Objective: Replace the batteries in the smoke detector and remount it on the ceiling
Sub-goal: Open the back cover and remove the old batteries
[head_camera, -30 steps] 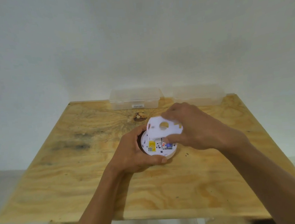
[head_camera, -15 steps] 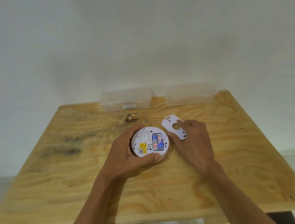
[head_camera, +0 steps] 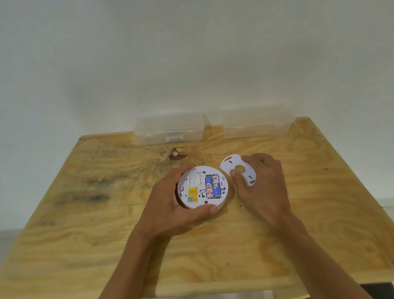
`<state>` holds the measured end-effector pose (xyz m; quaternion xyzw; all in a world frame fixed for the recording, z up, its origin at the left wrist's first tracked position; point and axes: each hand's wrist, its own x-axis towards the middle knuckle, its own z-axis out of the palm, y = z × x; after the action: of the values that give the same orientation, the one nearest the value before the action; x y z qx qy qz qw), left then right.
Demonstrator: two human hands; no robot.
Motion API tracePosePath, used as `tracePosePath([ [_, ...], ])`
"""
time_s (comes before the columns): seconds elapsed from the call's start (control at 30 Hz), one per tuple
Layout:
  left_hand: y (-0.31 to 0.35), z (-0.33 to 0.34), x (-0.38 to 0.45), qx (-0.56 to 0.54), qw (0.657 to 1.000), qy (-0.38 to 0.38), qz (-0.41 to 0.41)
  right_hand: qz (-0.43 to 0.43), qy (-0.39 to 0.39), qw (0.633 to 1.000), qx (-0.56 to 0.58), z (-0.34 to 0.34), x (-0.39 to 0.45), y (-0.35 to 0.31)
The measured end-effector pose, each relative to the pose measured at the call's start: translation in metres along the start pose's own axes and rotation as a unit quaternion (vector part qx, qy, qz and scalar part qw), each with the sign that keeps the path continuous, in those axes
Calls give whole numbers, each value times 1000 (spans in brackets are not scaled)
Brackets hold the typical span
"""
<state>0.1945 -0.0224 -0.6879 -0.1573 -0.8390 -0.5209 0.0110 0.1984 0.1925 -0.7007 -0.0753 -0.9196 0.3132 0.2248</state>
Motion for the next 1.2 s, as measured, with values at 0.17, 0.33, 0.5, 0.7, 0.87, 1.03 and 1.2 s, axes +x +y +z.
tracePosePath([
  [0.17, 1, 2, 0, -1, 1000, 8, 1, -145, -71, 980, 115, -18, -8, -18],
  [0.33, 3, 3, -2, -4, 1000, 16, -1, -200, -195, 960, 17, -23, -1, -36],
  [0.5, 1, 4, 0, -7, 1000, 17, -7, -257, -218, 936, -105, -27, 4, -47],
  [0.7, -3, 3, 2, -5, 1000, 13, -4, -341, -134, 907, -205, -21, -14, -40],
  [0.87, -3, 3, 2, -5, 1000, 6, 2, -331, -119, 920, -171, -25, -10, -40],
  [1.03, -3, 4, 2, -1, 1000, 5, 15, -344, -193, 910, -128, -28, -2, -33],
  [1.2, 2, 2, 2, 0, 1000, 14, 27, -337, -219, 910, -98, -29, 6, -33],
])
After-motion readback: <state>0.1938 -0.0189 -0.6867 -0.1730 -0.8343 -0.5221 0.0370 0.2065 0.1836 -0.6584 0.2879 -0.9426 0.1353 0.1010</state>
